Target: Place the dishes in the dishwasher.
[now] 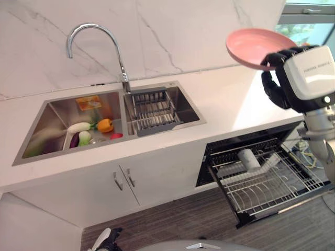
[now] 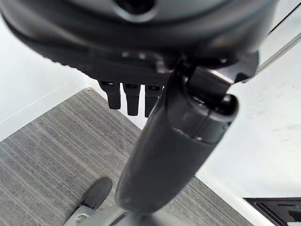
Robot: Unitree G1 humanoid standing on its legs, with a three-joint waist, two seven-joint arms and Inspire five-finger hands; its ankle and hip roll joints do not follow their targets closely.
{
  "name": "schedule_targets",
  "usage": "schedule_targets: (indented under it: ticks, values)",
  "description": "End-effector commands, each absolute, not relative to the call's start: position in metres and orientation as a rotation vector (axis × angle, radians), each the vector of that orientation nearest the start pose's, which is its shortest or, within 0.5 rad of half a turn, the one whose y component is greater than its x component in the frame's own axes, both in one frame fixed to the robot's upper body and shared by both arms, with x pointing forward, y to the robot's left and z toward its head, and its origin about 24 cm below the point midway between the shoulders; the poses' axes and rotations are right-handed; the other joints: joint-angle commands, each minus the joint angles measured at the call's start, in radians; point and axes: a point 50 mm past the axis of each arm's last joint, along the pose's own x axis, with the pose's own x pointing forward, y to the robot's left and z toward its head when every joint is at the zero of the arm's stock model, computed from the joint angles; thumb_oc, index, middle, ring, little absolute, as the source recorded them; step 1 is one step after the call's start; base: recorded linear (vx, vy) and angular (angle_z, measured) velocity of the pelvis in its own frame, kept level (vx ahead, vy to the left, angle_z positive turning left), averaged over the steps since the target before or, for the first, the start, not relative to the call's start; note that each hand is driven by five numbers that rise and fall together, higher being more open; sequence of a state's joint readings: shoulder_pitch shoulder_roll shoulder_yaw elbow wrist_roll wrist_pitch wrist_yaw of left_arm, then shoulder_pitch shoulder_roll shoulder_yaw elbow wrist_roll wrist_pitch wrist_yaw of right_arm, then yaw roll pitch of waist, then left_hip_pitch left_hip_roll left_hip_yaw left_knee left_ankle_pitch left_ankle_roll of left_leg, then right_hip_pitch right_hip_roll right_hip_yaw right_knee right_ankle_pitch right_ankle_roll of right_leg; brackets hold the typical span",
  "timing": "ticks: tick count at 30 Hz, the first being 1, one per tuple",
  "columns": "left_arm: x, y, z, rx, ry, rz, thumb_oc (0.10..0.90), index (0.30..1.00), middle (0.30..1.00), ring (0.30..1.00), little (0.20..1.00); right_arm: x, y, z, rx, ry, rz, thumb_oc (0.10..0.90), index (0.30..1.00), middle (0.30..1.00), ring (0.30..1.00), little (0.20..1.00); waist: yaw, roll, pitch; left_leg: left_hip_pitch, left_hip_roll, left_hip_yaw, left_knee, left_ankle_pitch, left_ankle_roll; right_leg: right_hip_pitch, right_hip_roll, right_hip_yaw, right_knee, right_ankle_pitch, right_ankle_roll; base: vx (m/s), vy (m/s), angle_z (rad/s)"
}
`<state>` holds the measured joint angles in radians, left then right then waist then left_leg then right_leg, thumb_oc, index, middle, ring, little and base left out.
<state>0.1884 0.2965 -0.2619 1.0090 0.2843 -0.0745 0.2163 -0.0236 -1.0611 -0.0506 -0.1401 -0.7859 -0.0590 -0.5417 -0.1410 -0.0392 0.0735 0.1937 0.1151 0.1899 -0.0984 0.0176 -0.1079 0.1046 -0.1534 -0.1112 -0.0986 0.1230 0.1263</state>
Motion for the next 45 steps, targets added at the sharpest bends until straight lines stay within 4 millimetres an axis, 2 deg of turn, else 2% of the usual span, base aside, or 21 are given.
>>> schedule_targets:
  ticks: [1,3,4,5,6,7,8,9,11,13,15,18,20,23,28,29,33,34,36,38,45]
  values:
    - [0.119,0.214,-0.145,0.708,0.876,-0.166,0.800,0.900,0.900,0.900,0.900,0.239,-0.289,0.263,-1.753,-0.877,-0.654,0.400,0.300,0.300,0.300,0.300,-0.004,-0.012,0.013,0.018,-0.101,0.036,0.013,-0.151,0.131,-0.138,-0.100,-0.011,0.150,-0.023,0.117,-0.22,0.174,-0.23]
    - [0.118,0.216,-0.146,0.721,0.893,-0.175,0.800,0.900,0.900,0.900,0.900,0.241,-0.293,0.257,-1.772,-0.823,-0.639,0.400,0.300,0.300,0.300,0.300,-0.001,-0.020,0.038,0.012,-0.122,0.084,0.013,-0.151,0.137,-0.186,-0.137,-0.031,0.146,0.050,0.132,-0.27,0.152,-0.48]
    - [0.117,0.219,-0.146,0.734,0.904,-0.178,0.800,0.900,0.900,0.900,0.900,0.243,-0.292,0.254,-1.770,-0.809,-0.624,0.400,0.300,0.300,0.300,0.300,0.009,-0.012,0.049,0.011,-0.117,0.109,0.013,-0.157,0.139,-0.200,-0.157,-0.092,0.153,0.040,0.129,-0.27,0.102,-0.81]
    - [0.114,0.223,-0.147,0.749,0.921,-0.170,0.800,0.900,0.900,0.900,0.900,0.248,-0.290,0.254,-1.787,-0.805,-0.601,0.400,0.300,0.300,0.300,0.300,0.031,-0.001,0.057,0.005,-0.110,0.148,0.015,-0.155,0.136,-0.202,-0.191,-0.211,0.169,0.024,0.117,-0.19,0.105,-1.64]
    - [0.111,0.227,-0.147,0.748,0.939,-0.155,0.800,0.900,0.900,0.900,0.900,0.251,-0.285,0.246,-1.772,-0.795,-0.552,0.400,0.300,0.300,0.300,0.300,0.049,0.007,0.053,0.007,-0.105,0.155,0.012,-0.163,0.135,-0.193,-0.208,-0.278,0.182,0.009,0.117,-0.18,0.062,-2.31]
    - [0.107,0.234,-0.148,0.740,0.967,-0.115,0.800,0.900,0.900,0.900,0.900,0.256,-0.280,0.240,-1.775,-0.781,-0.495,0.400,0.300,0.300,0.300,0.300,0.056,0.010,0.051,0.007,-0.101,0.182,0.015,-0.158,0.138,-0.190,-0.231,-0.342,0.203,0.010,0.111,-0.12,0.004,-2.34]
    - [0.106,0.238,-0.147,0.721,0.979,-0.081,0.800,0.900,0.900,0.900,0.900,0.260,-0.273,0.233,-1.766,-0.774,-0.436,0.400,0.300,0.300,0.300,0.300,0.060,0.012,0.052,0.006,-0.098,0.201,0.017,-0.156,0.141,-0.189,-0.246,-0.359,0.221,0.005,0.107,-0.15,-0.070,-1.90]
    - [0.103,0.242,-0.147,0.704,0.994,-0.050,0.800,0.900,0.900,0.900,0.900,0.265,-0.268,0.227,-1.776,-0.757,-0.385,0.400,0.300,0.300,0.300,0.300,0.060,0.012,0.053,0.004,-0.093,0.211,0.021,-0.154,0.140,-0.189,-0.253,-0.335,0.252,-0.003,0.106,-0.11,-0.092,-1.26]
    - [0.100,0.241,-0.149,0.679,1.014,-0.041,0.800,0.900,0.900,0.900,0.900,0.270,-0.265,0.210,-1.782,-0.701,-0.294,0.400,0.300,0.300,0.300,0.300,0.055,0.007,0.050,-0.002,-0.085,0.215,0.029,-0.151,0.136,-0.172,-0.241,-0.213,0.281,-0.028,0.105,-0.07,-0.102,-0.90]
    - [0.097,0.240,-0.151,0.671,1.026,-0.043,0.800,0.900,0.900,0.900,0.900,0.273,-0.264,0.196,-1.765,-0.652,-0.233,0.400,0.300,0.300,0.300,0.300,0.075,-0.006,0.025,-0.015,-0.090,0.220,0.044,-0.156,0.132,-0.094,-0.227,-0.163,0.224,-0.065,0.110,-0.01,-0.135,-0.37]
    - [0.092,0.236,-0.153,0.638,1.038,-0.033,0.800,0.900,0.900,0.900,0.900,0.282,-0.265,0.171,-1.744,-0.551,-0.168,0.400,0.300,0.300,0.300,0.300,0.123,-0.017,-0.002,-0.028,-0.074,0.227,0.076,-0.152,0.115,-0.044,-0.213,-0.207,0.112,-0.044,0.123,0.01,-0.319,-0.27]
    - [0.084,0.238,-0.154,0.611,1.064,0.006,0.800,0.900,0.900,0.900,0.900,0.292,-0.260,0.153,-1.732,-0.493,-0.093,0.400,0.300,0.300,0.300,0.300,0.155,-0.021,-0.022,-0.038,-0.028,0.240,0.095,-0.134,0.085,-0.003,-0.172,-0.231,0.042,-0.048,0.113,0.03,-0.276,-0.16]
    - [0.082,0.238,-0.155,0.605,1.068,0.013,0.800,0.900,0.900,0.900,0.900,0.295,-0.259,0.150,-1.734,-0.483,-0.080,0.400,0.300,0.300,0.300,0.300,0.159,-0.019,-0.022,-0.042,-0.013,0.238,0.098,-0.126,0.075,0.006,-0.162,-0.245,0.033,-0.054,0.108,0.01,-0.160,0.00]
    - [0.078,0.231,-0.157,0.572,1.073,0.015,0.800,0.900,0.900,0.900,0.900,0.303,-0.261,0.132,-1.707,-0.409,-0.052,0.400,0.300,0.300,0.300,0.300,0.179,-0.004,-0.017,-0.066,0.048,0.211,0.109,-0.089,0.037,0.030,-0.115,-0.289,0.018,-0.095,0.075,0.00,-0.250,0.19]
    - [0.074,0.228,-0.159,0.562,1.092,0.005,0.800,0.900,0.900,0.900,0.900,0.305,-0.264,0.121,-1.693,-0.358,-0.054,0.400,0.300,0.300,0.300,0.300,0.189,0.005,-0.009,-0.086,0.079,0.181,0.112,-0.065,0.015,0.046,-0.086,-0.321,0.015,-0.125,0.052,0.01,-0.125,0.30]
    - [0.070,0.225,-0.160,0.568,1.100,-0.027,0.800,0.900,0.900,0.900,0.900,0.306,-0.276,0.111,-1.688,-0.280,-0.080,0.400,0.300,0.300,0.300,0.300,0.202,0.014,-0.003,-0.102,0.091,0.152,0.105,-0.045,0.002,0.053,-0.071,-0.348,0.014,-0.139,0.039,0.04,-0.102,0.30]
    - [0.068,0.225,-0.161,0.576,1.109,-0.040,0.800,0.900,0.900,0.900,0.900,0.308,-0.280,0.105,-1.687,-0.244,-0.085,0.400,0.300,0.300,0.300,0.300,0.207,0.018,0.000,-0.114,0.094,0.136,0.103,-0.034,-0.004,0.056,-0.064,-0.362,0.013,-0.145,0.032,0.03,-0.062,0.42]
    - [0.064,0.226,-0.161,0.594,1.120,-0.060,0.800,0.900,0.900,0.900,0.900,0.309,-0.290,0.092,-1.694,-0.158,-0.086,0.400,0.300,0.300,0.300,0.300,0.223,0.027,0.004,-0.126,0.096,0.119,0.094,-0.022,-0.010,0.062,-0.059,-0.384,0.011,-0.154,0.026,0.04,-0.043,0.40]
    - [0.064,0.227,-0.161,0.602,1.120,-0.068,0.800,0.900,0.900,0.900,0.900,0.310,-0.294,0.091,-1.695,-0.135,-0.097,0.400,0.300,0.300,0.300,0.300,0.228,0.031,0.010,-0.134,0.096,0.109,0.093,-0.015,-0.014,0.062,-0.058,-0.395,0.011,-0.156,0.023,0.03,-0.042,0.33]
    - [0.066,0.227,-0.161,0.628,1.109,-0.105,0.800,0.900,0.900,0.900,0.900,0.312,-0.310,0.089,-1.671,-0.063,-0.173,0.400,0.300,0.300,0.300,0.300,0.243,0.047,0.022,-0.158,0.094,0.091,0.079,0.006,-0.021,0.060,-0.060,-0.432,0.011,-0.157,0.022,0.01,-0.021,0.48]
    - [0.072,0.230,-0.159,0.667,1.090,-0.129,0.800,0.900,0.900,0.900,0.900,0.321,-0.324,0.095,-1.666,0.003,-0.249,0.400,0.300,0.300,0.300,0.300,0.262,0.088,0.059,-0.219,0.082,0.048,0.053,0.049,-0.031,0.043,-0.064,-0.487,0.011,-0.160,0.020,-0.02,0.003,0.38]
